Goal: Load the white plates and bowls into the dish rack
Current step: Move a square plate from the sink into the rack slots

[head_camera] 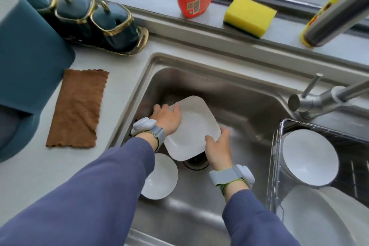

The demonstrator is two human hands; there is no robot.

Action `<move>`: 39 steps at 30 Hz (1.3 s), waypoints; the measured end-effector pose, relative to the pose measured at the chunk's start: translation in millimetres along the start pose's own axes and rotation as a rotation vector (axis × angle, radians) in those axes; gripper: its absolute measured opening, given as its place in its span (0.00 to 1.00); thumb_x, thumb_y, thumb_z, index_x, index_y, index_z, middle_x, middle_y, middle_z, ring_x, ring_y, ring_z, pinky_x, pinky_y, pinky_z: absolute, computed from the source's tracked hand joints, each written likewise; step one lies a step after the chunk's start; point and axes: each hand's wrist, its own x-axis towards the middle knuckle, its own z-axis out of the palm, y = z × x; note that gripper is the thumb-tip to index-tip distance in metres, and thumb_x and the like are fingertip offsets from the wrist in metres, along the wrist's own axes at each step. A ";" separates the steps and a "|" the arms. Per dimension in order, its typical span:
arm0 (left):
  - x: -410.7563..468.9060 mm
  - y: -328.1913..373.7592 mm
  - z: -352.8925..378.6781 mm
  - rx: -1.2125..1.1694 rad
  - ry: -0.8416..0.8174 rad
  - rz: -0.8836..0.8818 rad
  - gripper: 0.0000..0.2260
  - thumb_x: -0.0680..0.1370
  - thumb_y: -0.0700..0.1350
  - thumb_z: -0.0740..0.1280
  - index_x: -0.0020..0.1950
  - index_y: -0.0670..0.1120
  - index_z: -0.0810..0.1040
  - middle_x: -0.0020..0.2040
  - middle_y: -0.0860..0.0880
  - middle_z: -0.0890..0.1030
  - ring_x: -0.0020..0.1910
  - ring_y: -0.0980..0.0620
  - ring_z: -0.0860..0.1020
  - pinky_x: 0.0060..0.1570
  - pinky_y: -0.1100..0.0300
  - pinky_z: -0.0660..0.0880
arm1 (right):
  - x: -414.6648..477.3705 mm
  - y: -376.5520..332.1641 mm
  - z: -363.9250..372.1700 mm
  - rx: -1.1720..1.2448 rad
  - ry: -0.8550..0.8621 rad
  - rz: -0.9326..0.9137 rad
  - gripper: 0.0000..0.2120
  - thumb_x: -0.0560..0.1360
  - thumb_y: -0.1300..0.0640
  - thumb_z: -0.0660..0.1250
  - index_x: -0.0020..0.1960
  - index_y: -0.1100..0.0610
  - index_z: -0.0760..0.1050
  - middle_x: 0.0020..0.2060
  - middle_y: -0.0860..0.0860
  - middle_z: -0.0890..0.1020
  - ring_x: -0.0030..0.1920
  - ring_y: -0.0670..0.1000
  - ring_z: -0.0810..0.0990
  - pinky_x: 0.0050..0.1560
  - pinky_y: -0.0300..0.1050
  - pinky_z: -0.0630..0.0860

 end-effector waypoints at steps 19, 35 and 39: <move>-174.8 79.3 -26.7 -0.344 -0.075 0.437 0.28 0.81 0.64 0.49 0.60 0.46 0.79 0.61 0.42 0.81 0.64 0.38 0.76 0.65 0.39 0.73 | -149.6 -64.9 -162.8 -0.028 0.054 -0.274 0.24 0.76 0.62 0.57 0.67 0.42 0.68 0.43 0.50 0.82 0.36 0.60 0.83 0.30 0.48 0.80; -327.7 166.2 98.8 0.254 -0.323 0.912 0.46 0.68 0.68 0.71 0.81 0.51 0.61 0.80 0.50 0.63 0.79 0.50 0.62 0.78 0.51 0.61 | -224.7 -27.1 -381.9 -0.515 0.490 -0.479 0.28 0.80 0.61 0.57 0.78 0.48 0.57 0.48 0.63 0.83 0.44 0.68 0.79 0.43 0.57 0.75; -348.6 181.0 134.9 0.544 -0.316 1.011 0.51 0.69 0.70 0.71 0.83 0.48 0.55 0.83 0.49 0.57 0.82 0.47 0.55 0.80 0.47 0.56 | -234.0 -4.4 -401.6 -0.535 0.454 -0.334 0.35 0.77 0.63 0.55 0.80 0.43 0.50 0.42 0.58 0.79 0.41 0.65 0.77 0.43 0.55 0.75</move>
